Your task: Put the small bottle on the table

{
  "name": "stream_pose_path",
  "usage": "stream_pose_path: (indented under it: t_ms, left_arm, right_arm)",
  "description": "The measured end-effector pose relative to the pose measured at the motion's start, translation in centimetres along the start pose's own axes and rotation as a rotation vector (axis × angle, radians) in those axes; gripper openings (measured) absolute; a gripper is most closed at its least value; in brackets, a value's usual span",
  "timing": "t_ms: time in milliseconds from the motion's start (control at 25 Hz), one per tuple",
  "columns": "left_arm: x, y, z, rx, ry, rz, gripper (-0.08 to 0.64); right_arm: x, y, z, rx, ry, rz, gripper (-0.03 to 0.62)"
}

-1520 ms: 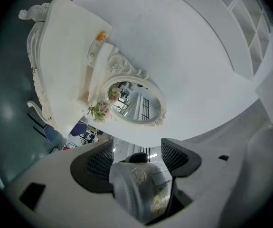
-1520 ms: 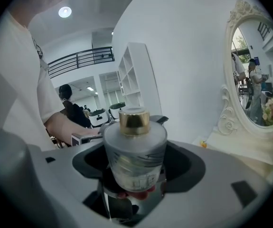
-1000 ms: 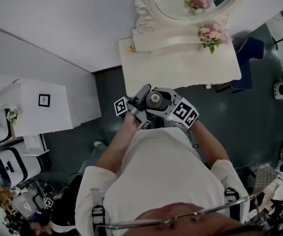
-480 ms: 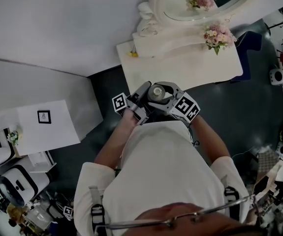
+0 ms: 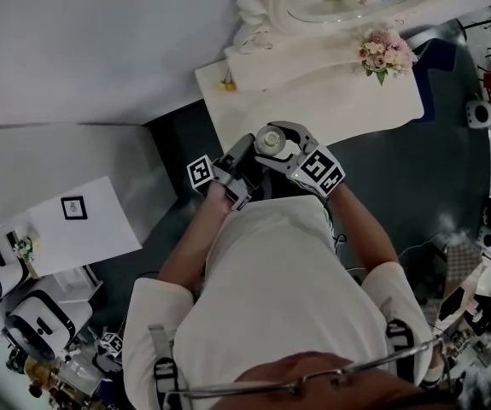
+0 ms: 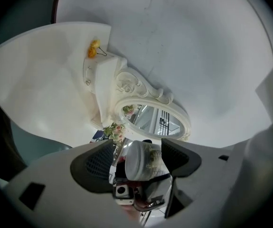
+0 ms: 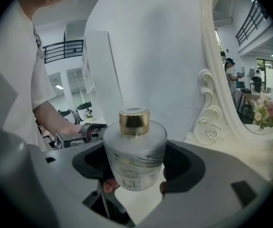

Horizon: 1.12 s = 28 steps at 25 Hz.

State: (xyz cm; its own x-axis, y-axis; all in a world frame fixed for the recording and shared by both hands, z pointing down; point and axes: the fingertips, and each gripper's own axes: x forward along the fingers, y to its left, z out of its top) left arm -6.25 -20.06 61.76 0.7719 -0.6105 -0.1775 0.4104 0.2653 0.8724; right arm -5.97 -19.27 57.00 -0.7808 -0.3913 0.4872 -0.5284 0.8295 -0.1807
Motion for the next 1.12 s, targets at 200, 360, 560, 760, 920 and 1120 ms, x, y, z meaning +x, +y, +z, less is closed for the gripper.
stream_pose_path:
  t_ms: [200,360,560,760,920,1120]
  left_arm:
    - [0.4,1.7,0.4,0.000,-0.023,0.029,0.305]
    - [1.5,2.7,0.8,-0.017,-0.074,0.039,0.305]
    - [2.3,4.6,0.7,-0.023,-0.120,0.062,0.305]
    - [3.2,5.7,0.6,-0.019,-0.144,0.078,0.305]
    - [3.2,6.9,0.9,-0.028,-0.186,0.086,0.305]
    - [3.4,8.3,1.1,-0.032,-0.199,0.107,0.305]
  right_arm:
    - [0.5,-2.9,-1.2,0.008,0.002,-0.025,0.341]
    - [1.2,-5.9,-3.5,0.016,0.018,-0.040,0.341]
    - [2.7,-8.7,-7.4,-0.025,0.067,-0.049,0.341]
    - [4.8,-11.4,-11.0,-0.002,0.107,-0.041,0.341]
    - [6.4,-12.5,-13.8,-0.004,0.155,-0.024,0.341]
    - [8.1,-13.5,-16.9,0.009,0.210,-0.021,0.341]
